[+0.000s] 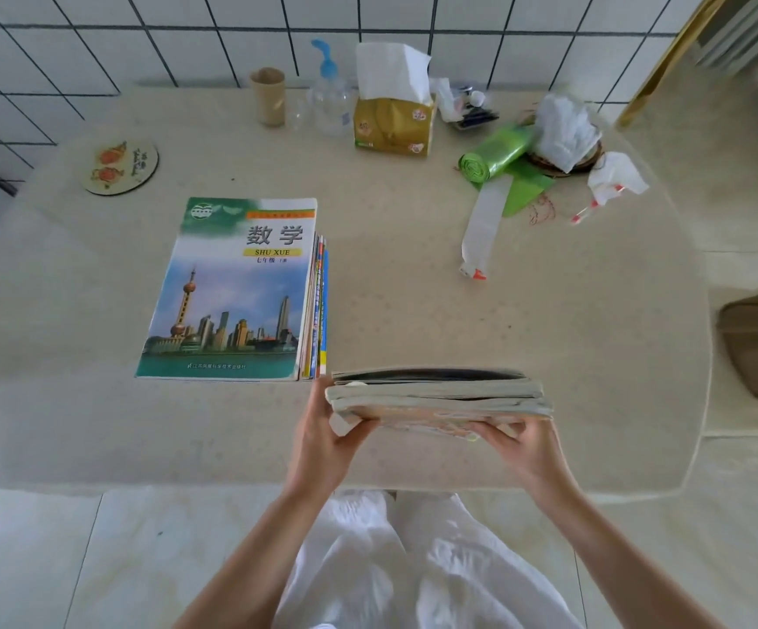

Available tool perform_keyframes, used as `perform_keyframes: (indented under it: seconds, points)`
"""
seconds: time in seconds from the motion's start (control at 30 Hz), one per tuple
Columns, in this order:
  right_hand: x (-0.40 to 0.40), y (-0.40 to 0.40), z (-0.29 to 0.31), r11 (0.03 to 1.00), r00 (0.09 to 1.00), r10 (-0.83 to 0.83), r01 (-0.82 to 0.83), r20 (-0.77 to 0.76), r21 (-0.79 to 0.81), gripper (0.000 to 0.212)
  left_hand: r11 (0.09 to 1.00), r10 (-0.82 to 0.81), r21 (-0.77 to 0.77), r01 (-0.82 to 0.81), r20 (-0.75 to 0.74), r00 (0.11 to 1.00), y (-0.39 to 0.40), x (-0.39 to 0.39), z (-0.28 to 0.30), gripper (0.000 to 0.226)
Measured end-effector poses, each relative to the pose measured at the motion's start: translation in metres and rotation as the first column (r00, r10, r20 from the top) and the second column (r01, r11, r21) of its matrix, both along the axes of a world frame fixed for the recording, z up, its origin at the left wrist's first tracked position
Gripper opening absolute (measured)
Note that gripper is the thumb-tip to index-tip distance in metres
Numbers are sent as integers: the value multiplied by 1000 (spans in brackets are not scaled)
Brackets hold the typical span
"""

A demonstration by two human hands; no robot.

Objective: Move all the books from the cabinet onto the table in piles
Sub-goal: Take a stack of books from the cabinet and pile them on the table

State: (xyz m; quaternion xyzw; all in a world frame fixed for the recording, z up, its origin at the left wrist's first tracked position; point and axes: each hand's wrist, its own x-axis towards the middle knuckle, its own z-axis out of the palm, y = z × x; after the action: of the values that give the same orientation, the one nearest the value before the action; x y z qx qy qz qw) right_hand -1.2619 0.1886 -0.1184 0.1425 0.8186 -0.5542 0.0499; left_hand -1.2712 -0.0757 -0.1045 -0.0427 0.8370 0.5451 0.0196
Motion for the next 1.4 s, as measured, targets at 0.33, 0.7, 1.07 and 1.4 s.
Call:
perform_keyframes:
  seconds: [0.33,0.7,1.07,1.4]
  points:
    - [-6,12,-8,994,998,53,-50,29,-99,54,980,-25,-192,43,96,995,-16,-13,-14,45]
    - [-14,23,-17,977,988,135,-121,70,-175,56,967,-24,-246,62,153,988,-17,-17,-29,36]
    - [-42,23,5,955,981,172,-142,94,-260,47,999,28,35,-37,237,971,1,-31,-21,53]
    - [-119,8,23,918,872,37,163,487,-361,20,929,263,79,-362,547,795,46,-93,3,17]
